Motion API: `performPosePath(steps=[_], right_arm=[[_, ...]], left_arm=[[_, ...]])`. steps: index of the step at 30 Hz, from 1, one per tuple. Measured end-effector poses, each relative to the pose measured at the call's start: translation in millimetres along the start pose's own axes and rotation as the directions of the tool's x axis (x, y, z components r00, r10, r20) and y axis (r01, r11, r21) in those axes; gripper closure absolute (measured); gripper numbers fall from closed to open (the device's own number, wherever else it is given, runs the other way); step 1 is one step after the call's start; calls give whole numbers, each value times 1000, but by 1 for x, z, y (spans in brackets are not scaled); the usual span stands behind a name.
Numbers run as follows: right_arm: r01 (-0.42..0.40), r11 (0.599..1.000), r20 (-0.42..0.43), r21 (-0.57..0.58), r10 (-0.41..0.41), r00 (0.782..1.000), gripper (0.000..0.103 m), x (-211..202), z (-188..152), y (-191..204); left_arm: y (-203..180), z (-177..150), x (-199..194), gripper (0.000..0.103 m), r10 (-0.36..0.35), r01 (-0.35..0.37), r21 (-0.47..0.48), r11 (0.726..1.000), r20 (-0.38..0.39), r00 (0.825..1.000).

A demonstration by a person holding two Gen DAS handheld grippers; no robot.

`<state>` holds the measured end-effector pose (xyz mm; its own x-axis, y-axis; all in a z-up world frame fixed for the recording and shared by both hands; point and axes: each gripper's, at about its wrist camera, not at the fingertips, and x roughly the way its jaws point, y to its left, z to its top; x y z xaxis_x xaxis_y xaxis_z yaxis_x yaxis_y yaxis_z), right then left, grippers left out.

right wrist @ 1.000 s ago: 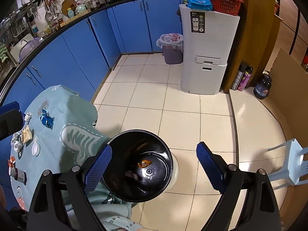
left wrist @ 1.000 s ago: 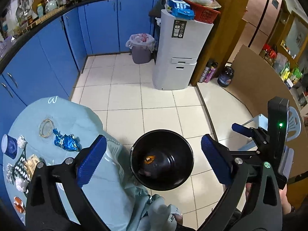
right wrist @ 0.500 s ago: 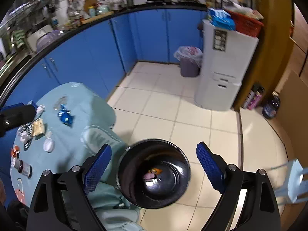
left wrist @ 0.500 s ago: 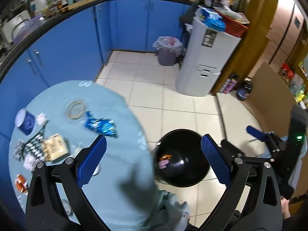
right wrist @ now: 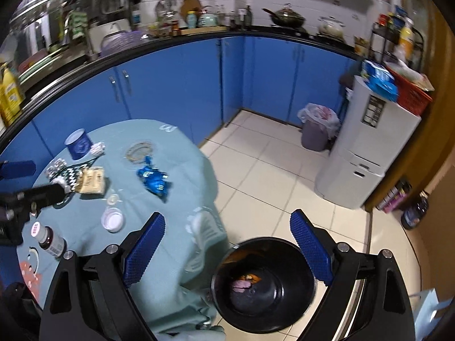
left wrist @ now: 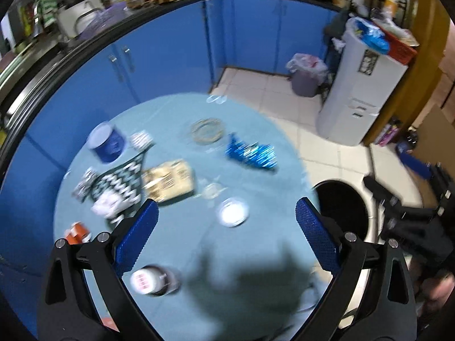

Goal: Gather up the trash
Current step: 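Move the left tool to the white-capped pill bottle while the right approaches the clear lid, then grasp the pill bottle cap with the left gripper while the right grasps the clear plastic lid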

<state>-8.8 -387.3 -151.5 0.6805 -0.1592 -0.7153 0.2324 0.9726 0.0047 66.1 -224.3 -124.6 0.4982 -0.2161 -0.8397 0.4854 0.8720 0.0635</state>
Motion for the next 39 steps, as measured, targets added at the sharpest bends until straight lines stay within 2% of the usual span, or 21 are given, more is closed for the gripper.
performPosePath(steps=[5, 10, 15, 21, 28, 39], right_arm=[[-51, 998, -16, -26, 51, 999, 16, 9, 7, 26], [-84, 994, -32, -67, 82, 996, 16, 23, 11, 53], [-152, 984, -91, -93, 144, 985, 16, 49, 13, 77], [-209, 967, -194, -147, 179, 965, 16, 82, 3, 108], [-228, 954, -242, -195, 179, 954, 16, 99, -4, 131], [-238, 945, -278, -223, 172, 945, 16, 115, -8, 143]], left_arm=[[40, -33, 7, 10, 59, -61, -20, 998, -71, 996], [66, -66, 22, 11, 70, -77, -49, 996, -142, 987], [74, -85, 39, 20, 19, -32, -58, 998, -207, 978], [91, -87, 49, 21, -21, 0, -96, 995, -223, 975], [103, -90, 62, 31, -62, 33, -119, 992, -249, 967], [106, -93, 68, 44, -73, 44, -117, 992, -256, 964]])
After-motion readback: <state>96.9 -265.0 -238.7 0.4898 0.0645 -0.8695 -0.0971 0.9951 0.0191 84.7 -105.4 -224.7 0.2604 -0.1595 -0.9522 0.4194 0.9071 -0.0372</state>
